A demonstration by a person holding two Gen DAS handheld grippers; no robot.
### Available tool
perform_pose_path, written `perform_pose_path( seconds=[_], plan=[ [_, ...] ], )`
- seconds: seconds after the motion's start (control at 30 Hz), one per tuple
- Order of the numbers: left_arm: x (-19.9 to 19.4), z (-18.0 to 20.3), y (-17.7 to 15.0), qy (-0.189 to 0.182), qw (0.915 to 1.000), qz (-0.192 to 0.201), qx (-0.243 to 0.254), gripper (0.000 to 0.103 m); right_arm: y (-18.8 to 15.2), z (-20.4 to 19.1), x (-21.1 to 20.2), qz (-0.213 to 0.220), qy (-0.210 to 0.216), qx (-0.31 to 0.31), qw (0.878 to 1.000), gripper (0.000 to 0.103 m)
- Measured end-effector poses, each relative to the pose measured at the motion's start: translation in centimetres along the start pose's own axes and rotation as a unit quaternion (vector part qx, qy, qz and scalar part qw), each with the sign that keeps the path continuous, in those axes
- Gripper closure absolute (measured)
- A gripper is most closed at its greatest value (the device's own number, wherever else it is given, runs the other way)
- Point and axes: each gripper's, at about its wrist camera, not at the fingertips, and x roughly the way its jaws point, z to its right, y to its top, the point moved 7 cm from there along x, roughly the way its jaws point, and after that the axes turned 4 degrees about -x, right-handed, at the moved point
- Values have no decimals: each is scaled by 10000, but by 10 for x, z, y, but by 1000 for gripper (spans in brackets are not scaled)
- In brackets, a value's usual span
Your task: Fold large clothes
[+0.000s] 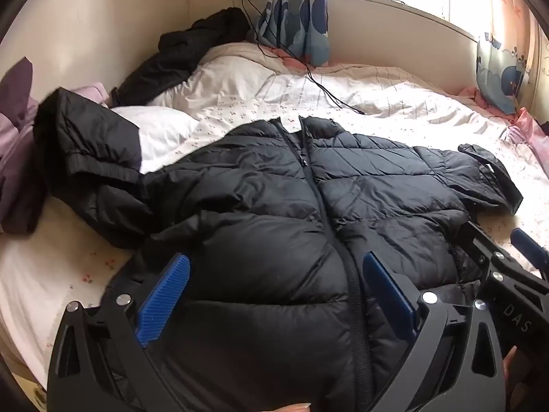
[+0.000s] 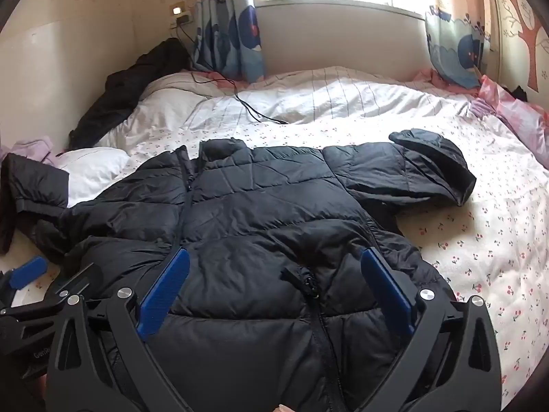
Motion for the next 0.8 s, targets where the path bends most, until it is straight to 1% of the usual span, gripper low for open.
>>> perform_pose_path(
  seconds=[0.1,0.13,0.17,0.2,0.23,0.27,0.33,0.37,0.43,0.6,0.8],
  plan=[
    [-2,6,-1,102,9999,40,-8,6,3,-5,-4,29,-53,-66,10000,6],
    [6,12,-5,84,9999,-58,-18,6,4,-8,-7,42,-47,-86,9999,6],
    [10,13,-5,7,10000,-64,-68,6,1,-1,-1,-35,-4,87,10000,6],
    [10,18,-6,9,9999,-64,-84,6,1,5,0,-63,60,207,9997,6],
    [8,17,-7,-55,9998,-3,-166,6,1,7,1,-71,28,212,9997,6],
    [13,13,-4,-160,9995,-99,-241,6,1,9,2,-67,17,214,9997,6],
    [11,14,-2,-156,9996,-48,-243,6,2,13,2,-70,-3,207,9998,6],
    [12,14,2,-153,9996,-87,-215,6,3,15,-3,-45,-45,183,9998,6],
    [12,15,3,-161,9996,-86,-200,6,5,9,-5,-62,-155,102,9998,6],
    [15,15,1,-394,9985,-214,-302,7,3,15,-4,-59,-261,16,9996,6],
    [13,17,4,-479,9978,-137,-428,7,1,17,-3,-108,-228,34,9997,6]
  ],
)
